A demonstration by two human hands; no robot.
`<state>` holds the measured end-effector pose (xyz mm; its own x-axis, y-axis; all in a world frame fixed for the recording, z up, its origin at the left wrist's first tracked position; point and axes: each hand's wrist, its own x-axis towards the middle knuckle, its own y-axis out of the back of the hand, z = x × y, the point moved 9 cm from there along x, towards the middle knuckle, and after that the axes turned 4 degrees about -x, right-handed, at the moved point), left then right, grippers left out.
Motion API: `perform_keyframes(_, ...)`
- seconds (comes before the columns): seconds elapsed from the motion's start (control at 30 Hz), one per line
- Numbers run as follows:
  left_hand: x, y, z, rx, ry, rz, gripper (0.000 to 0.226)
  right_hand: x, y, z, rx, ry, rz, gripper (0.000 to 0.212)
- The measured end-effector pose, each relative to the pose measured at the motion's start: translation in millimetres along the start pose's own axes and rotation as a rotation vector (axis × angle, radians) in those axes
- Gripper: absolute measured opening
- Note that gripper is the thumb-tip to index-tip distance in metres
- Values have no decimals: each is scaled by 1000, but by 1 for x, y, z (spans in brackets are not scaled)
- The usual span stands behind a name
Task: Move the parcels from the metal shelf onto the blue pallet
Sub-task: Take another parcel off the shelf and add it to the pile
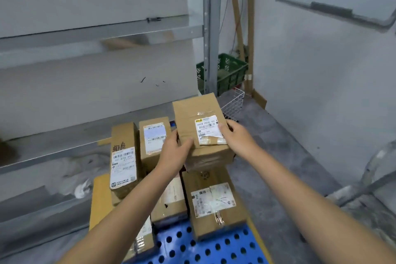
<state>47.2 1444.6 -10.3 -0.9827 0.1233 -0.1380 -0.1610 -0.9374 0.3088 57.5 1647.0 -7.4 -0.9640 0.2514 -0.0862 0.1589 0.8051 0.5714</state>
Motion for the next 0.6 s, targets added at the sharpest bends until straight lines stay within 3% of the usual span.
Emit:
perform_keyframes(0.37, 77, -5, -16, 177, 179, 151, 38, 109, -42, 19, -78, 47, -283, 40)
perform_keyframes(0.6, 92, -8, -26, 188, 210, 215, 35, 130, -56, 21, -103, 61, -309, 39)
